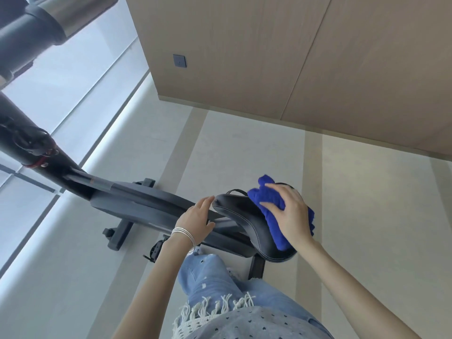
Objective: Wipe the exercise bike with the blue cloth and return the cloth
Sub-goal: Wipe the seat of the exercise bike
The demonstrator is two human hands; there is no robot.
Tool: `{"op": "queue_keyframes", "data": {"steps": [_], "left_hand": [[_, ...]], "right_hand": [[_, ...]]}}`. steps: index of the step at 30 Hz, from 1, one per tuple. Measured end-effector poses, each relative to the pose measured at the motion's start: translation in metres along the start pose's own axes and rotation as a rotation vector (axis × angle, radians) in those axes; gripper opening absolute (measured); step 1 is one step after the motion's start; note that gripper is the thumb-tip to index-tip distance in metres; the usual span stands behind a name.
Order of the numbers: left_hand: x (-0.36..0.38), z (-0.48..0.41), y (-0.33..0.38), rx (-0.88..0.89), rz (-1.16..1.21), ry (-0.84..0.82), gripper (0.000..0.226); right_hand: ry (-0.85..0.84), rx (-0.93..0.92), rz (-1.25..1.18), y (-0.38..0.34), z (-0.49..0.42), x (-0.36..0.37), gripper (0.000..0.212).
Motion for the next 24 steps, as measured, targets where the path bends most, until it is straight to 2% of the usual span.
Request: {"op": "queue_keyframes", "data": {"steps": [3, 5, 8, 10, 12, 17, 22, 24], "left_hand": [[-0.004, 0.002, 0.000, 0.002, -0.003, 0.026, 0.068], [-0.005, 0.002, -0.002, -0.006, -0.011, 0.034, 0.068], [-0.005, 0.003, -0.010, -0.042, -0.030, 0.019, 0.064], [-0.002, 0.004, -0.016, -0.078, -0.041, -0.013, 0.065], [-0.002, 0.005, -0.021, -0.093, -0.039, -0.015, 0.065], [-0.006, -0.002, -0.016, -0.057, -0.031, 0.013, 0.066], [-0.013, -0.019, 0.005, 0.016, -0.016, 0.045, 0.067], [-0.010, -0.027, 0.017, 0.068, -0.019, 0.029, 0.066]], "right_hand": [[-0.011, -0.102, -0.044, -0.029, -0.030, 0.010, 0.037], [-0.201, -0.212, 0.042, -0.054, -0.046, 0.036, 0.041], [-0.588, -0.316, 0.384, -0.066, -0.052, 0.090, 0.054], [-0.688, -0.286, 0.443, -0.059, -0.058, 0.106, 0.060], [-0.658, -0.306, 0.421, -0.051, -0.062, 0.107, 0.058], [-0.552, -0.427, 0.359, -0.036, -0.067, 0.097, 0.039], [-0.428, -0.559, 0.551, 0.004, -0.069, 0.068, 0.048], [-0.407, -0.545, 0.648, 0.020, -0.071, 0.058, 0.053]]}}
Point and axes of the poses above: each hand's wrist, its own z-axis away from the middle knuckle, its own x-axis out of the palm, y = z × x, the point moved 6 cm from there along -z, towards the middle knuckle, and after that the axes turned 14 degrees about z, right-handed, at the moved point
